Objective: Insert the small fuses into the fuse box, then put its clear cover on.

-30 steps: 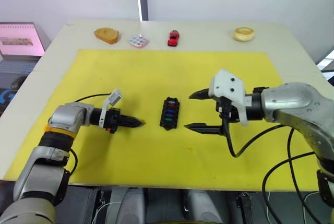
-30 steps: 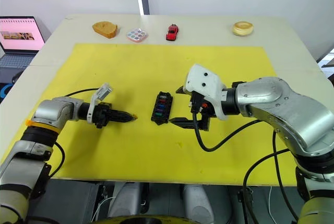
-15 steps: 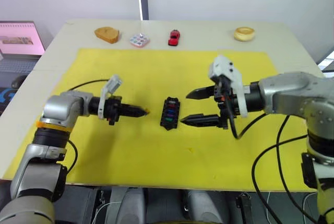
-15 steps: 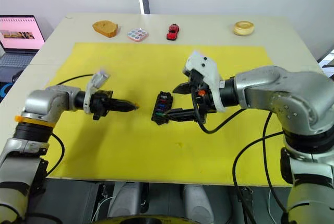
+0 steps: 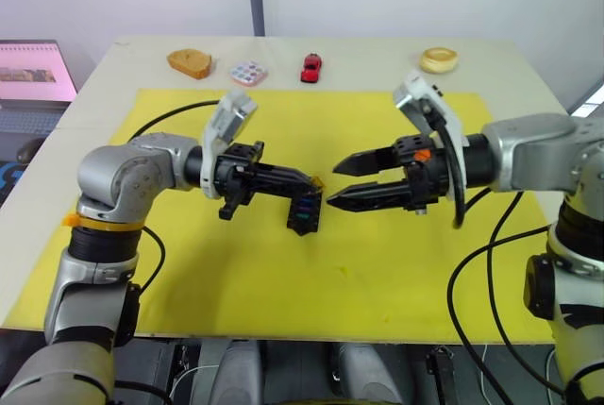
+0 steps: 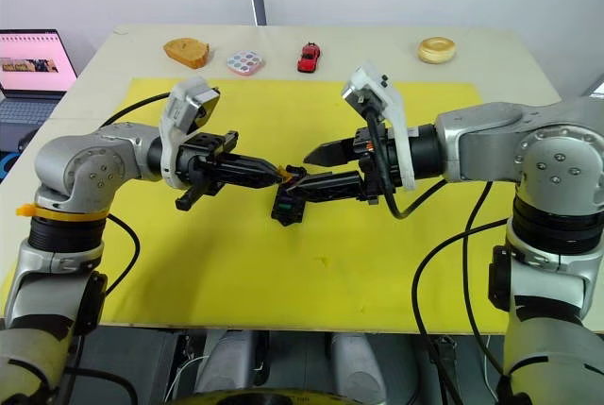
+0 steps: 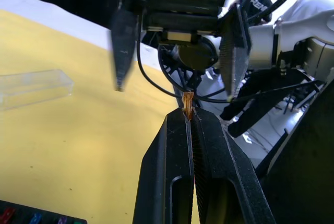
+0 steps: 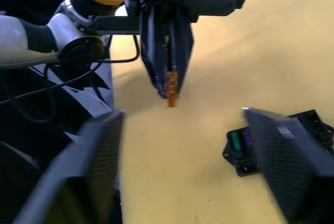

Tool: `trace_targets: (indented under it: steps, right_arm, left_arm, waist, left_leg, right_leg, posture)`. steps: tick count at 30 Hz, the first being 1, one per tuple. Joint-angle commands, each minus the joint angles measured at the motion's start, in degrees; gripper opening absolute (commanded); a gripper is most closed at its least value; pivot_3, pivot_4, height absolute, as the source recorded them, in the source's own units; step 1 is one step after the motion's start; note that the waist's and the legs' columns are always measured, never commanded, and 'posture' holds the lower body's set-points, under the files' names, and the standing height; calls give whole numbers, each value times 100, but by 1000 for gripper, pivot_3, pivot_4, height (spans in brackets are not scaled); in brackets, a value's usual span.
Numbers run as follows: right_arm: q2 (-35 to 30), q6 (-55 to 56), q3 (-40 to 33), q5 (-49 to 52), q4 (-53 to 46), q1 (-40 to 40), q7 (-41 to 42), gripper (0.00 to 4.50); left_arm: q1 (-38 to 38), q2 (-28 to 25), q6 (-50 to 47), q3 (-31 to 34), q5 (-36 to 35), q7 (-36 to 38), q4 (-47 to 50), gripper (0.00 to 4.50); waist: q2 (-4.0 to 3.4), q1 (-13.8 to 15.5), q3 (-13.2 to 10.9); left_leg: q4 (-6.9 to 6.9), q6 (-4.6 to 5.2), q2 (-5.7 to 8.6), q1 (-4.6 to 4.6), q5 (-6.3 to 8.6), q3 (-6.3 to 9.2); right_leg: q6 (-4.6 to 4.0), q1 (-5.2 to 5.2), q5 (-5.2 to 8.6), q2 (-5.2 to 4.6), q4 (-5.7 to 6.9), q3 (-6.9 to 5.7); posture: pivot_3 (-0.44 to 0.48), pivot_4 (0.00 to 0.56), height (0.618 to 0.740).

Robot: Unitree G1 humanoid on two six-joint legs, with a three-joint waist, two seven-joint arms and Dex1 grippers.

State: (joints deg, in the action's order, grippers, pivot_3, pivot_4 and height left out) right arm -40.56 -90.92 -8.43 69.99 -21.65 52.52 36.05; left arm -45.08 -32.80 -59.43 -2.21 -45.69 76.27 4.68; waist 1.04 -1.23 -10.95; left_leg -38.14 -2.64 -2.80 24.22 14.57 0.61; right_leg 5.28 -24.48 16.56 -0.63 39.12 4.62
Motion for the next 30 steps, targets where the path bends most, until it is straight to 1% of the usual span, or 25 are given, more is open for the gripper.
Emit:
trace_targets:
  steps: [1,12,14,15,30]
  right_arm:
    - [48,-11,-189,253,-1,120,-186,2142]
    - [53,121,-189,896,175,83,-705,2142]
    - [38,157,-167,1015,208,81,-786,1577]
    - [30,170,-153,1072,227,82,-822,1363]
    - [-168,527,121,1710,404,119,-1240,1363]
  left_arm:
    - [-174,17,107,130,-158,-49,57,0]
    - [-191,14,222,34,-192,-72,40,0]
    - [-173,0,254,14,-186,-54,70,0]
    - [-168,-4,261,10,-185,-52,78,0]
    - [-122,-101,364,-51,-170,-49,127,0]
  waist:
    - [0,2,0]
    - [0,0,0]
    - [0,-1,0]
    - [0,0,0]
    - [0,-2,0]
  left_leg:
    - [0,0,0,0,0,0]
    - [0,0,0,0,0,-1]
    - [0,0,0,0,0,0]
    - [1,0,0,1,0,0]
    - [1,0,0,2,0,0]
  right_leg:
    - [0,0,0,0,0,0]
    - [0,0,0,0,-1,0]
    - [0,0,0,0,-1,0]
    - [0,0,0,0,-1,0]
    - [0,0,0,0,-3,0]
  posture:
    - [0,150,740]
    - [0,150,740]
    - [0,150,740]
    - [0,150,740]
    - [0,150,740]
